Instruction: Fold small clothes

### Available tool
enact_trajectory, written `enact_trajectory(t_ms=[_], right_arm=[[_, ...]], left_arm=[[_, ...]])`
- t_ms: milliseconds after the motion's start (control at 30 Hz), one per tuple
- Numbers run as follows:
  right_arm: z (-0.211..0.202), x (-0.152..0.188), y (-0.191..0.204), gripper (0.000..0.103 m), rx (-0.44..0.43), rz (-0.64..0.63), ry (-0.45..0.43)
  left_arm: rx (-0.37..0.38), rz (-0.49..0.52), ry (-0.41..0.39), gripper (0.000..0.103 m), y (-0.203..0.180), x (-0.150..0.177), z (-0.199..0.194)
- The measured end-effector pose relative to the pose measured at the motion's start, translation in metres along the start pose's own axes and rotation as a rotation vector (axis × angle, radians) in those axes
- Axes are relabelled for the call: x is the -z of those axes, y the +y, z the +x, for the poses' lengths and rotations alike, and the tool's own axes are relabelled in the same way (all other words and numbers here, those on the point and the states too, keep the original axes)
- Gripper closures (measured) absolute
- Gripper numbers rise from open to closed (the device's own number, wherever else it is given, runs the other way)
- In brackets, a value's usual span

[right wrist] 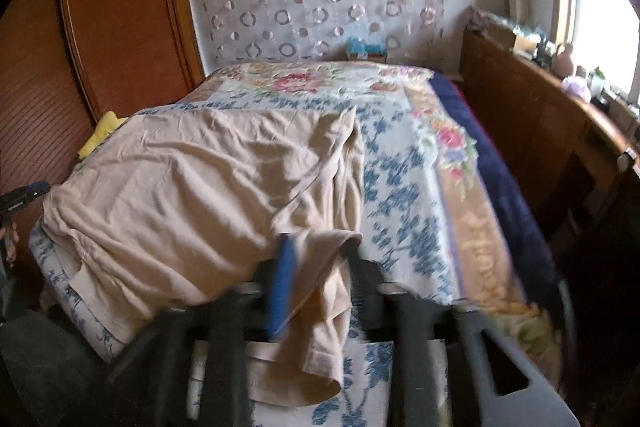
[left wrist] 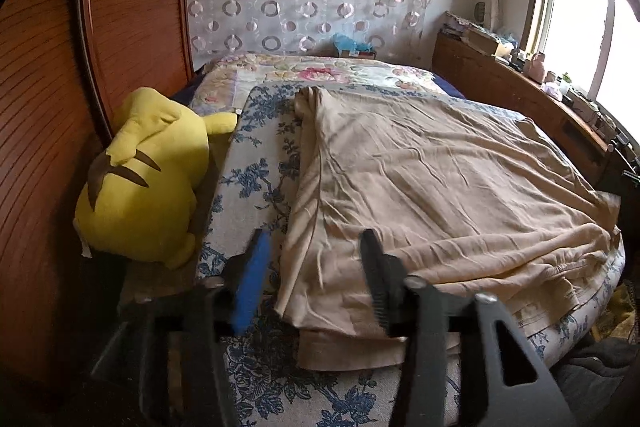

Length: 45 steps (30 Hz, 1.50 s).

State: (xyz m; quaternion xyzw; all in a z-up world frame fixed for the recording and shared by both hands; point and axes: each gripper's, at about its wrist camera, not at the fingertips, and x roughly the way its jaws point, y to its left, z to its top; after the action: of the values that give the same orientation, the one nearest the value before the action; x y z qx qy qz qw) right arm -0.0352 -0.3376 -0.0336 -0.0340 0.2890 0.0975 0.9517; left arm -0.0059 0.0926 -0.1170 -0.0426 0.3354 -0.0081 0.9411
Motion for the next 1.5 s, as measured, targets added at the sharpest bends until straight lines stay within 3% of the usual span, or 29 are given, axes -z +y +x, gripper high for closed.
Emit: enact_trajectory(t_ms=[33, 267, 500, 733, 867, 1100, 1500], right_arm=[[-0.002, 0.0, 0.001, 0.054, 0.005, -0.005, -0.012], [0.014, 0.003, 0.014, 0.051, -0.035, -0.034, -0.023], [0.064, 0.011, 0.042, 0.051, -0.118, -0.084, 0.058], [0.098, 0.015, 0.05, 0.051, -0.126, -0.107, 0.128], [0.096, 0.013, 0.05, 0.051, -0.136, -0.106, 0.126], [0.096, 0.019, 0.068, 0.037, -0.104, -0.188, 0.131], [0.096, 0.018, 0.063, 0.035, -0.116, -0.182, 0.131]], left_arm=[[-0.001, 0.001, 0.001, 0.041, 0.0, 0.0, 0.001], [0.016, 0.007, 0.029, 0.041, -0.003, 0.007, 0.006], [-0.003, -0.018, 0.042, 0.041, 0.0, 0.017, 0.009], [-0.012, -0.029, 0.073, 0.041, -0.001, 0.025, 0.016], [-0.024, -0.028, 0.082, 0.041, -0.001, 0.026, 0.018], [-0.029, -0.02, 0.09, 0.041, -0.001, 0.03, 0.022], [0.015, -0.03, 0.103, 0.041, 0.0, 0.045, 0.008]])
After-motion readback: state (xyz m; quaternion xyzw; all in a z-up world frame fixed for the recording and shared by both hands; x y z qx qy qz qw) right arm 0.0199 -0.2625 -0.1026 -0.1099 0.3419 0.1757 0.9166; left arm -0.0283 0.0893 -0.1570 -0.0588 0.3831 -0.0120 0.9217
